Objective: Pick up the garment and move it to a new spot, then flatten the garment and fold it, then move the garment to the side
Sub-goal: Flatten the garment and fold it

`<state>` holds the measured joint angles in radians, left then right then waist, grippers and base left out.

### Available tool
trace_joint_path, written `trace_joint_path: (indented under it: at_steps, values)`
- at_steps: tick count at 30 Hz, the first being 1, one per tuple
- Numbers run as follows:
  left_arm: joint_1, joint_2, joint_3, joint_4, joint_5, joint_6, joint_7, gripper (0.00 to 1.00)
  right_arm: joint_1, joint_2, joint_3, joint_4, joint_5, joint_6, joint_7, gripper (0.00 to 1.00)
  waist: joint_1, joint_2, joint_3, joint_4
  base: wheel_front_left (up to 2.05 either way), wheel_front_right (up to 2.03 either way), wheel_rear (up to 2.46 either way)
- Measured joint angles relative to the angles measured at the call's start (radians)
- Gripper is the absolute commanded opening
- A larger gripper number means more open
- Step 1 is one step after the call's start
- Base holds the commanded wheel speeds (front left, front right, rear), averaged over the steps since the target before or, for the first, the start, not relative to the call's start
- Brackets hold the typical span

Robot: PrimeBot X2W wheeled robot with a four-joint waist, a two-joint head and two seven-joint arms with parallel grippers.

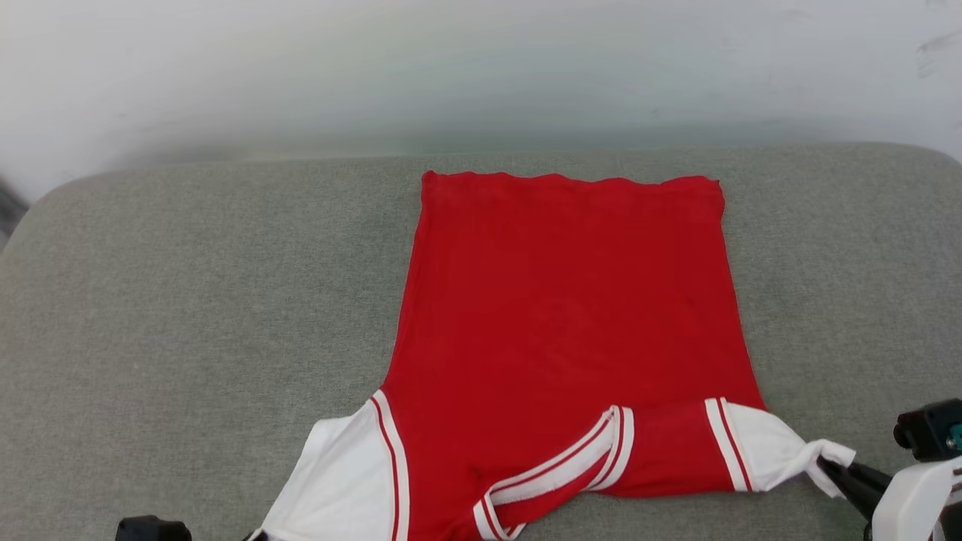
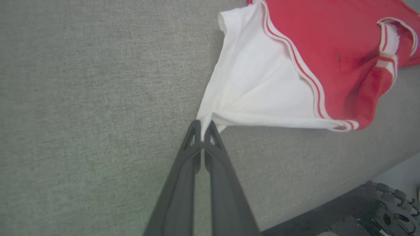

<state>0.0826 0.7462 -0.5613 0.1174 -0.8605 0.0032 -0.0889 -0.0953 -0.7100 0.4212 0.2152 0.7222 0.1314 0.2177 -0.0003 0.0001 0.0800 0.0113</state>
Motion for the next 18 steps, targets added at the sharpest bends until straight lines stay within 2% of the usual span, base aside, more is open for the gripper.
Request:
trace_joint_path:
  at_steps: [8,9,10,18]
  values:
    - [0.081,0.021,-0.005,-0.088,-0.038,0.033,0.033,0.0,0.08,-0.03,0.01,-0.032,0.044,0.0,0.066,0.0,0.0001,0.0,-0.012,-0.007,0.0,0.0,0.0]
    - [0.081,0.02,-0.008,-0.097,-0.039,0.033,0.035,0.0,0.081,-0.03,0.008,-0.027,0.049,0.0,0.08,0.29,0.0001,0.0,-0.011,-0.006,0.0,0.0,0.0]
    - [0.081,0.017,-0.011,-0.106,-0.039,0.033,0.038,0.0,0.081,-0.03,0.003,-0.022,0.052,0.0,0.09,1.0,0.0,0.0,-0.009,-0.006,0.0,0.0,0.0]
    - [0.072,0.022,-0.024,-0.212,-0.03,0.042,0.07,0.0,0.04,-0.067,-0.078,-0.093,0.109,0.0,0.24,1.0,0.0001,0.0,0.015,0.013,0.0,0.0,0.0]
